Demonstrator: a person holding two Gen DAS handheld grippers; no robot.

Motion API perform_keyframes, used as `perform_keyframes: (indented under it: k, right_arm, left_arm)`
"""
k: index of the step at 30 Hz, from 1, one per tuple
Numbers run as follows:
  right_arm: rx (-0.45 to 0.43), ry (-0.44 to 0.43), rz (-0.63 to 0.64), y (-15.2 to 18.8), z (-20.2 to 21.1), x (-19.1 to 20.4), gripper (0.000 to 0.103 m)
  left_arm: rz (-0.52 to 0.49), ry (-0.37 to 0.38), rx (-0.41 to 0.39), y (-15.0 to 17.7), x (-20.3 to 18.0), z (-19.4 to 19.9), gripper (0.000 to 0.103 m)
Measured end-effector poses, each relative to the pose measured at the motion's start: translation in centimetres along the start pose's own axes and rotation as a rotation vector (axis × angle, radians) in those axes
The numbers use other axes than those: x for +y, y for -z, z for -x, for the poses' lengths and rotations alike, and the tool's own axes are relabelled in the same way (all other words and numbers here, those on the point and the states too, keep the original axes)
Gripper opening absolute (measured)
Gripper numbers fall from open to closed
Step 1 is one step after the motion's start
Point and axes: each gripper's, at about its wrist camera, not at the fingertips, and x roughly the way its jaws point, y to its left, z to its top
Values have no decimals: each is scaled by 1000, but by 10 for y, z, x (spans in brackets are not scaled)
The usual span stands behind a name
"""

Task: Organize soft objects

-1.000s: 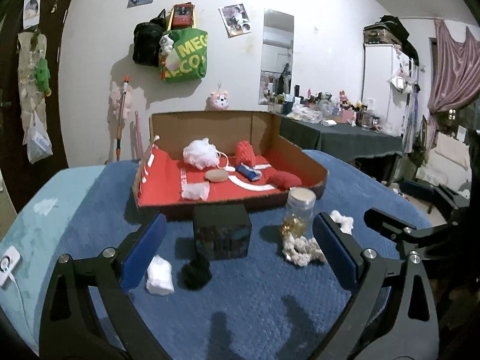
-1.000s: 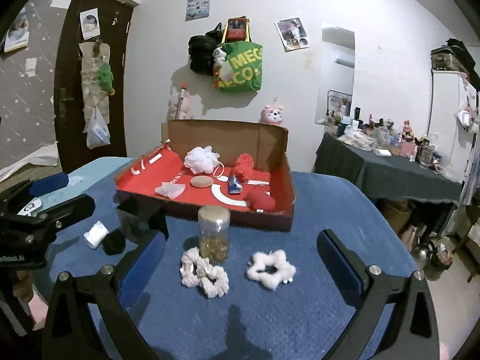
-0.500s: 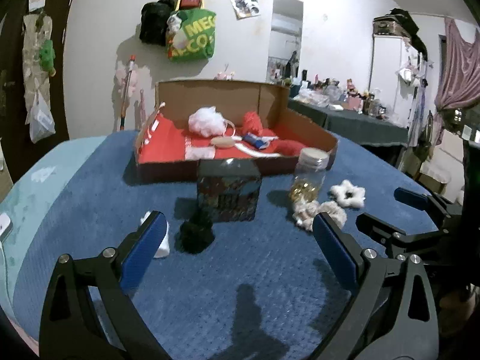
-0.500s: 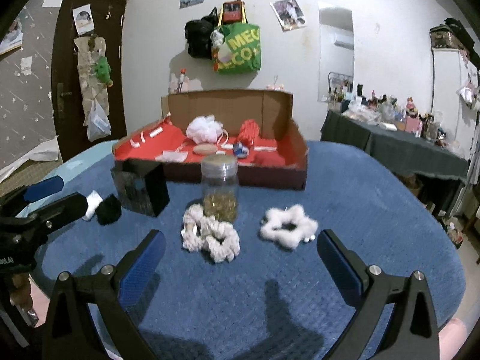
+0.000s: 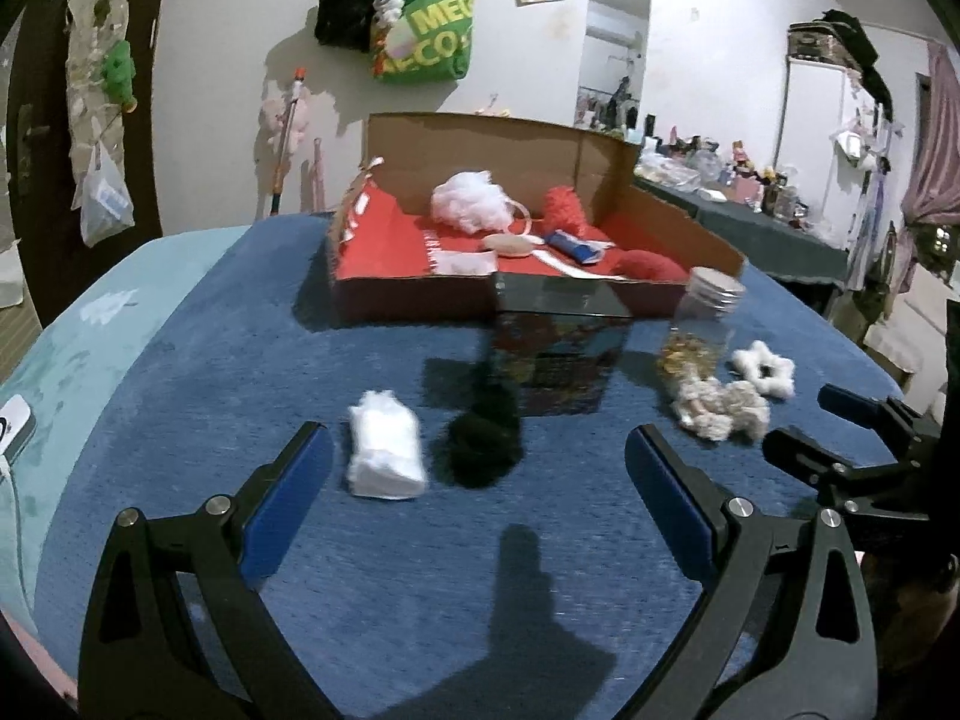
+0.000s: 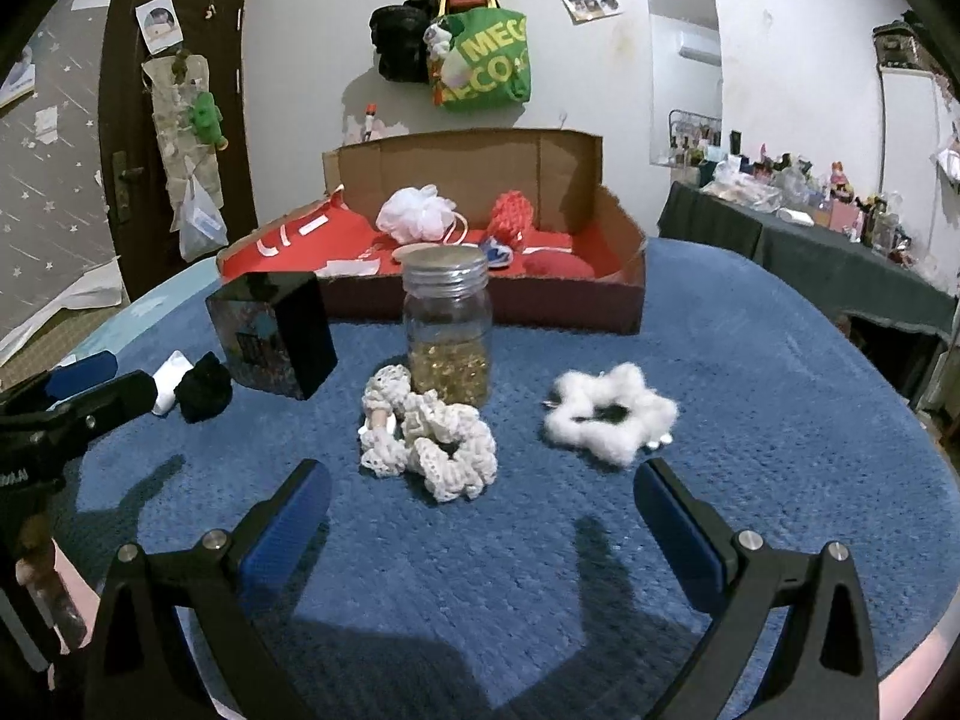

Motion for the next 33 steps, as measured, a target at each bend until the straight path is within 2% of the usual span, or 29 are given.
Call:
perform_keyframes:
  k: [11,13,15,16,17,18,19,20,22,23,24,33]
  right_arm:
    - [87,-44,32,-11,-34,10,103]
    - [107,-56,22,-12,-40,9,102]
    - [122,-66,25,-14,-44,9,99]
    - [129,-68,31,-15,-45,9,95]
    - [133,-70,35,-15,-47,10,90]
    - [138,-73,39,-15,-48,11,86]
    - [144,-81,44,-15,-50,12,76]
    - [155,-101,49,-14,-53,13,58]
    - [151,-124,63,-13,-52,15,43]
    - [146,-142,73,-12,-50,17,35]
    - [144,-158,74,-12,-48,18,20]
    - [123,-197,79,-9,-34,19,16]
  left_arm:
    - [-12,-56,100,-8,38,-23,99]
    - [-13,-54,125,-9,43,-29,94]
    - [-24,-57,147,-9,44,-36,82]
    - [-29,-57,155,-9,45,-39,79]
    - [-33,-55,165,-9,45,-42,68]
    - [-35,-40,180,-9,45,-47,50]
    - [-32,-23,187,-9,46,-50,40]
    - [-26,2,193,-10,46,-52,28]
    - [-1,60,204,-10,48,-54,25]
    - [9,86,208,-10,48,-54,19]
    - [14,102,209,-10,47,-52,18]
    - [8,104,189,-3,42,-36,17]
